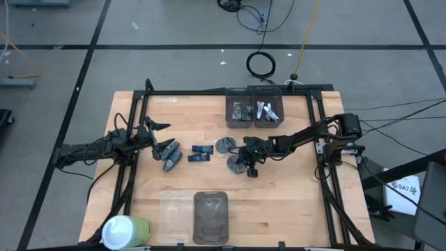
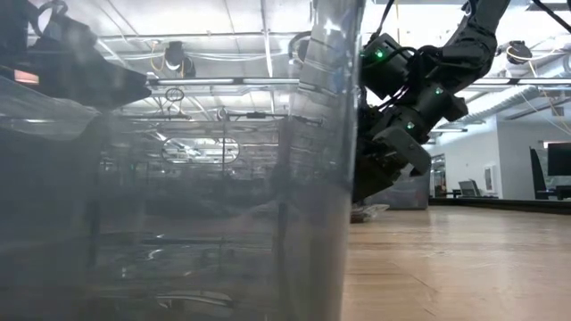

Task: Pick & Place Travel size toiletries
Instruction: Put the bottom black hairbrush into the top left black bin

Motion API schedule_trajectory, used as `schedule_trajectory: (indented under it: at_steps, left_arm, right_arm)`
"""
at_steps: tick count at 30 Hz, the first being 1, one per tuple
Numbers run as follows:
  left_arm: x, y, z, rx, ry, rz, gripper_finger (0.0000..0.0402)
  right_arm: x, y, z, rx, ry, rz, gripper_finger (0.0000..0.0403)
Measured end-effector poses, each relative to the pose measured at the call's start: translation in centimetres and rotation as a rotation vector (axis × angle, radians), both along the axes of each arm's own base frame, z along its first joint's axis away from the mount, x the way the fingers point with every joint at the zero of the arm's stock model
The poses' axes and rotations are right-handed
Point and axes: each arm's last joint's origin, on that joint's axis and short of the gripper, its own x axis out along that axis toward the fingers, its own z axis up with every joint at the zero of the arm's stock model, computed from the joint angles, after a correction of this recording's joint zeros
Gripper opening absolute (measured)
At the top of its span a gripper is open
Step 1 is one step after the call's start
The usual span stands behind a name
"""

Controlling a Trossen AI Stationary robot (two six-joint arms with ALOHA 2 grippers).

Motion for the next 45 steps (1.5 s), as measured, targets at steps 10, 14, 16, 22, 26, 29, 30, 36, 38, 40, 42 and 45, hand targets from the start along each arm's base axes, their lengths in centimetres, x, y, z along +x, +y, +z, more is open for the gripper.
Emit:
schedule_trajectory:
  at_steps: [10, 14, 16, 22, 26, 29, 30, 36, 38, 40, 42, 45]
  left_arm:
    - [0.0, 0.0, 0.0, 0.0, 0.0, 0.0, 0.031]
    - [0.0, 0.0, 0.0, 0.0, 0.0, 0.0, 0.031]
    - [0.0, 0.0, 0.0, 0.0, 0.0, 0.0, 0.031]
    - [0.0, 0.0, 0.0, 0.0, 0.0, -0.001, 0.031]
    - [0.0, 0.0, 0.0, 0.0, 0.0, 0.0, 0.031]
    - [0.0, 0.0, 0.0, 0.0, 0.0, 0.0, 0.031]
    - [0.0, 0.0, 0.0, 0.0, 0.0, 0.0, 0.031]
    - [0.0, 0.0, 0.0, 0.0, 0.0, 0.0, 0.031]
    - [0.0, 0.0, 0.0, 0.0, 0.0, 0.0, 0.031]
    - [0.0, 0.0, 0.0, 0.0, 0.0, 0.0, 0.031]
    - [0.0, 0.0, 0.0, 0.0, 0.0, -0.001, 0.031]
    - [0.0, 0.0, 0.0, 0.0, 0.0, 0.0, 0.031]
  right_arm:
    - [-1.2, 0.0, 3.3, -0.018, -0.028, 0.01, 0.0]
    - [-2.1, 0.0, 4.3, -0.018, -0.052, 0.01, 0.0]
    - [-2.8, 0.1, 4.7, -0.018, -0.068, 0.01, 0.0]
    - [-4.7, 0.1, 5.3, -0.004, -0.103, -0.007, 0.0]
    - [-6.2, 0.1, 5.4, 0.005, -0.116, -0.019, 0.0]
    - [-7.3, 0.1, 5.5, 0.015, -0.132, -0.03, 0.0]
    - [-7.6, 0.2, 5.5, 0.017, -0.139, -0.032, 0.0]
    - [-9.5, 0.2, 5.0, 0.037, -0.198, -0.045, 0.0]
    - [-10.2, 0.3, 4.7, 0.04, -0.213, -0.048, 0.0]
    - [-10.8, 0.3, 4.4, 0.043, -0.23, -0.05, 0.0]
    - [-11.2, 0.3, 4.2, 0.042, -0.259, -0.049, 0.0]
    - [-12.0, 0.3, 3.8, 0.049, -0.291, -0.054, 0.0]
